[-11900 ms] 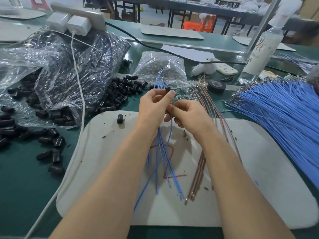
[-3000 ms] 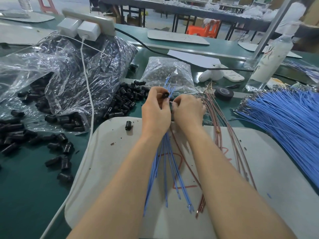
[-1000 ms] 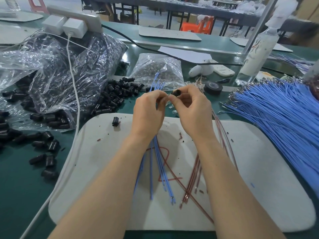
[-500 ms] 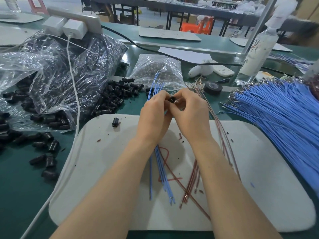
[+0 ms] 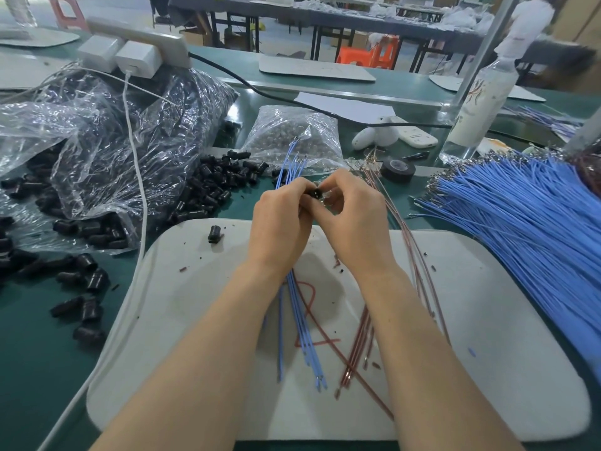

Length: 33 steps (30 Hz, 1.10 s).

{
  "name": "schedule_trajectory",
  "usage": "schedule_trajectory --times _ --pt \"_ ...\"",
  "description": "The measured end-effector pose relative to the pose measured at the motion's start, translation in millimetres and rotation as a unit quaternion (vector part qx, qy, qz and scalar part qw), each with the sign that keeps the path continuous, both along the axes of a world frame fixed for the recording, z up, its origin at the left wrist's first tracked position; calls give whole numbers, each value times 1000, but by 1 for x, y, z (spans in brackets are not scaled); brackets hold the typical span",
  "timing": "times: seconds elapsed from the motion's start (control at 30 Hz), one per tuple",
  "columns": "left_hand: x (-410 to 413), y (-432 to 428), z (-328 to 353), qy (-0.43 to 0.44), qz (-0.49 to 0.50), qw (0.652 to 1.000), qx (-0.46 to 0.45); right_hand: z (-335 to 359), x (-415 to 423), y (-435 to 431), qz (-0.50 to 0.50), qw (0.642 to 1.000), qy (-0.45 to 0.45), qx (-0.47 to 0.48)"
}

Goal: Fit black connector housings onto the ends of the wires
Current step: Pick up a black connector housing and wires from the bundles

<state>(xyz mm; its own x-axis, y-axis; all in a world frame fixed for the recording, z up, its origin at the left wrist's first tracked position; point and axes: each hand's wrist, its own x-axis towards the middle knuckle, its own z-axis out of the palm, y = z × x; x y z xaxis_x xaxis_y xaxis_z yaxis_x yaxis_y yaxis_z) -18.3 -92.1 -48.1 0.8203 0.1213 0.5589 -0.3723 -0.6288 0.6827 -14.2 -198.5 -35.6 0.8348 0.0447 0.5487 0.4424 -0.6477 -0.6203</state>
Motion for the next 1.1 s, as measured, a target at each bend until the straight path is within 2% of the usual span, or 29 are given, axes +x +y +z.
schedule_trajectory --times 0.13,0.3,0.4,0.57,0.8,1.1 --pt "2 2 -1 -4 0 1000 -4 2 -2 0 11 1000 20 -2" --pt "7 7 -6 3 14 1000 -20 16 -1 -15 47 994 95 35" --pt "9 7 -6 15 21 999 -31 23 0 -27 57 991 93 74" --pt "7 7 -4 23 13 1000 -7 24 -3 -20 101 987 94 77" --pt "4 6 0 36 30 999 13 26 -5 -16 82 992 65 72" --pt "5 3 1 36 49 997 52 24 -6 -9 30 999 24 1"
